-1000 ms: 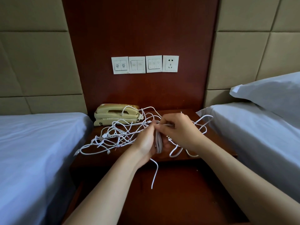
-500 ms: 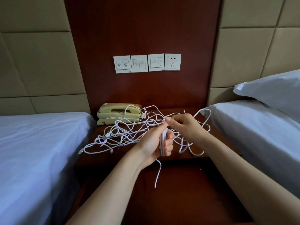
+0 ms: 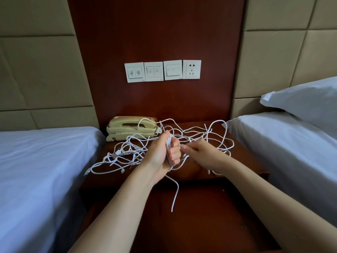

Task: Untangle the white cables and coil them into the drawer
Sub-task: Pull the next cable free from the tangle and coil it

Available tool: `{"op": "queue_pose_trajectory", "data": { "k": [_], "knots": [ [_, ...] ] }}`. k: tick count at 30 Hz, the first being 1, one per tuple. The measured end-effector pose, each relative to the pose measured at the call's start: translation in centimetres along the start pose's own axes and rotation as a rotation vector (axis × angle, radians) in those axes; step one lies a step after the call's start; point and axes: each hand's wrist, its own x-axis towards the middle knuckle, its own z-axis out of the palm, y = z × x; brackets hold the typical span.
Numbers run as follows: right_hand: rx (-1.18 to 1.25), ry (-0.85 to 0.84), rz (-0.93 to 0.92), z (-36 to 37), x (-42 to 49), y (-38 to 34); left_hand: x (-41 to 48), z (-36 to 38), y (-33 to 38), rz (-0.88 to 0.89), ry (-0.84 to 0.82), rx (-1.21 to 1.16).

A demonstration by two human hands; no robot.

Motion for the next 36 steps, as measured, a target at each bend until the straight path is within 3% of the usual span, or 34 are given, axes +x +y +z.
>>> {"op": "queue_pose_trajectory", "data": {
  "k": [12, 22, 27, 31, 36],
  "knots": [
    [-0.557, -0.180, -0.065, 1.2, -1.9, -3.2, 0.7, -0.4, 0.2, 0.069, 0.216, -0.203],
    [-0.576, -0.157, -0.198, 0.1, -3.0, -6.0, 1.4, -1.1, 0.1, 0.134, 0.356, -0.120],
    [-0.423, -0.038, -0.261, 0.1, -2.1, -5.1, 1.3, -1.3, -0.3, 0.088, 0.311, 0.092],
    [-0.301, 0.091, -0.289, -0.2, -1.4, -4.3, 0.5, -0.3, -0.2, -0.017, 0.100, 0.122],
    [-0.226, 0.183, -0.216, -0.6, -0.7, -3.5, -0.1, 0.4, -0.4, -0.055, -0.027, 0.181]
  ]
}}
